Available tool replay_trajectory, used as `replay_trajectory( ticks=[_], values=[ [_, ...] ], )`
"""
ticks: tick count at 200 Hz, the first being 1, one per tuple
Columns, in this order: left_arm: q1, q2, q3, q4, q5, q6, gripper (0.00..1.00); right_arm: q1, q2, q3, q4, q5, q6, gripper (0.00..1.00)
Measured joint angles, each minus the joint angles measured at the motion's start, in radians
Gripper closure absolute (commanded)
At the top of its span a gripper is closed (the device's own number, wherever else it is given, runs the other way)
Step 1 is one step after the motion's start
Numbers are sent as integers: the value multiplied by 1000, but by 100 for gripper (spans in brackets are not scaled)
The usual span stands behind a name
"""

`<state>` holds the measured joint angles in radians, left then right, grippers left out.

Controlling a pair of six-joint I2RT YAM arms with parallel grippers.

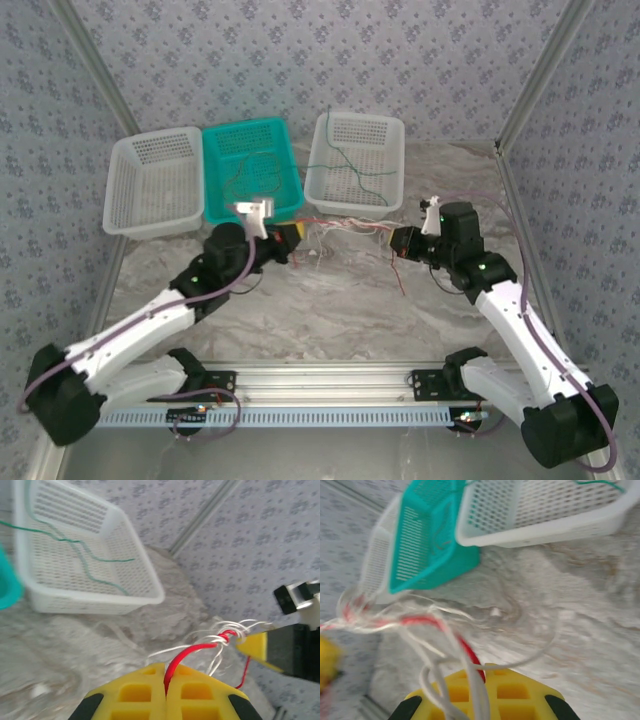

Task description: Untangle the cables

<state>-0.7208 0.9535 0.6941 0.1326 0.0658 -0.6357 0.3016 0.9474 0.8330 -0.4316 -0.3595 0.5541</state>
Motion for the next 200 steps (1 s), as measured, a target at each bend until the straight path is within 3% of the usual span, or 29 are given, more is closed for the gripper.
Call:
replay_trajectory(
  ticks=[26,68,76,90,106,153,200],
  values=[
    [37,-108,-50,-140,53,31,100,0,20,0,2,-30,-24,100],
    [53,-135,-118,-150,108,15,100,0,42,-6,1,-68,-13,100],
    [54,-132,-125,-137,109,16,86,-2,43,-8,7,-82,-12,100],
    [63,-133,-133,-131,98,25,54,-5,44,-11,21,-94,-13,100],
    [102,-140,-135,-138,61,46,38,-17,48,-8,17,-60,-26,100],
    [114,-171,-80,-228,47,210,27,127,79,114,-68,37,-164,100],
    [79,-119,-23,-185,219,326,18,266,148,243,-164,103,-324,100]
  ],
)
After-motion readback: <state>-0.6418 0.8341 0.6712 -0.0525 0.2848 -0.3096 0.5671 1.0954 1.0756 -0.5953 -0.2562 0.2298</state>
